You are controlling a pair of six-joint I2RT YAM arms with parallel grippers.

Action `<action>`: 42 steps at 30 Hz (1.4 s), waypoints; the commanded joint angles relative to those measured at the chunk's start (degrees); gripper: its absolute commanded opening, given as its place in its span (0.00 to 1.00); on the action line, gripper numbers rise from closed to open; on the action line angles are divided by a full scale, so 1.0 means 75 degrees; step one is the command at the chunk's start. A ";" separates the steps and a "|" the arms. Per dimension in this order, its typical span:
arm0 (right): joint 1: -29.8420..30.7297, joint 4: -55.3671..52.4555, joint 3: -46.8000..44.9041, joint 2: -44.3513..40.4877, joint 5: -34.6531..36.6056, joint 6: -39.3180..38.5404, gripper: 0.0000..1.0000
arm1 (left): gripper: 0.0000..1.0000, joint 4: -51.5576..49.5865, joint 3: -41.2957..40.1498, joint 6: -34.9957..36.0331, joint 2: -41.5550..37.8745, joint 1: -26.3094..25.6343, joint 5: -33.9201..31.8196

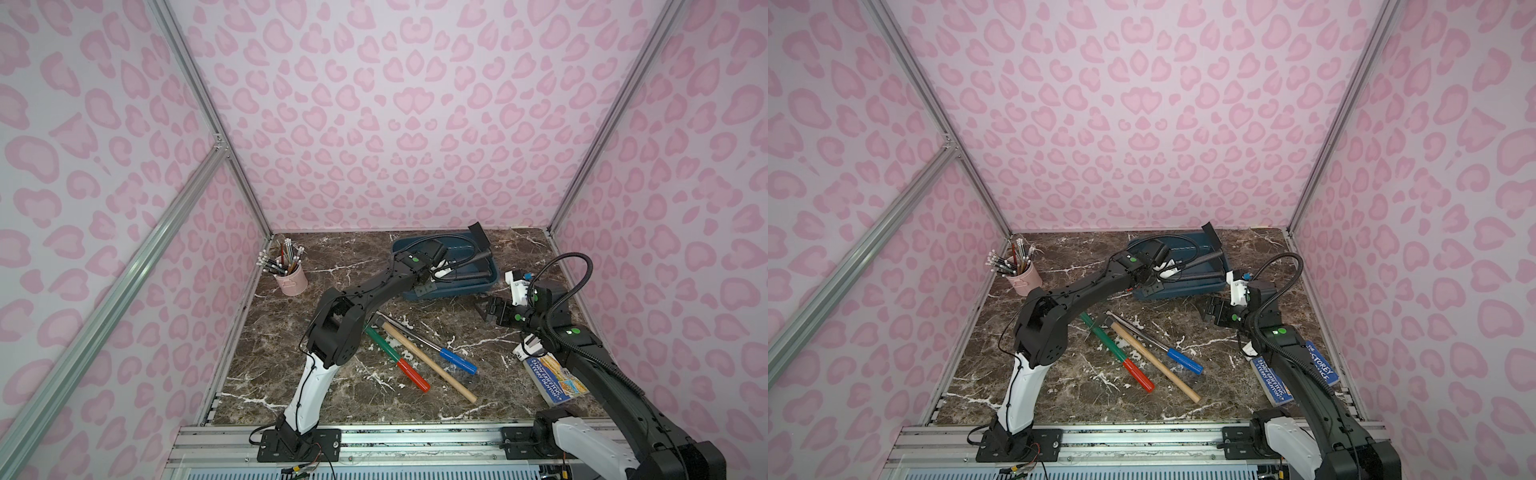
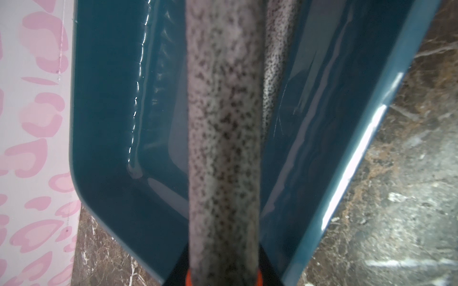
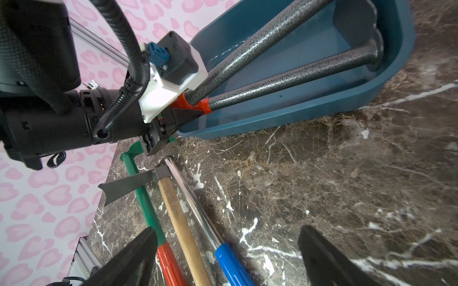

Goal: Put the small hoe into the storage box
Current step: Move the hoe to the storage box.

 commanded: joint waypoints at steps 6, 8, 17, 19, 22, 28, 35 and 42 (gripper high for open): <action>-0.0060 0.0088 0.0065 0.0023 -0.0140 -0.0040 0.94 | 0.04 0.0381 0.0139 0.0012 -0.0069 0.0008 0.0591; -0.0061 0.0076 0.0082 0.0047 -0.0151 -0.0028 0.94 | 0.04 0.0324 0.0140 0.0058 -0.0134 0.0012 0.0869; -0.0054 0.0041 0.0077 0.0072 -0.0210 -0.0007 0.93 | 0.04 0.0090 0.0202 0.0148 -0.0238 0.0016 0.1237; -0.0060 0.0041 0.0086 0.0073 -0.0196 -0.0014 0.93 | 0.04 0.0019 0.0284 0.0148 -0.0187 0.0019 0.1193; -0.0061 0.0032 0.0064 0.0080 -0.0189 0.0009 0.93 | 0.04 -0.0120 0.0433 0.0115 -0.0090 0.0019 0.1132; -0.0060 -0.0044 0.0069 0.0048 -0.0175 -0.0009 0.93 | 0.04 -0.0192 0.0520 0.0093 0.0127 0.0019 0.0836; -0.0067 -0.0088 0.0016 -0.0011 -0.0149 -0.0014 0.93 | 0.04 -0.0050 0.0525 0.0061 0.0396 0.0019 0.0382; -0.0075 -0.0041 -0.0078 -0.0023 -0.0160 -0.0008 0.93 | 0.04 0.0182 0.0512 0.0057 0.0509 0.0019 -0.0391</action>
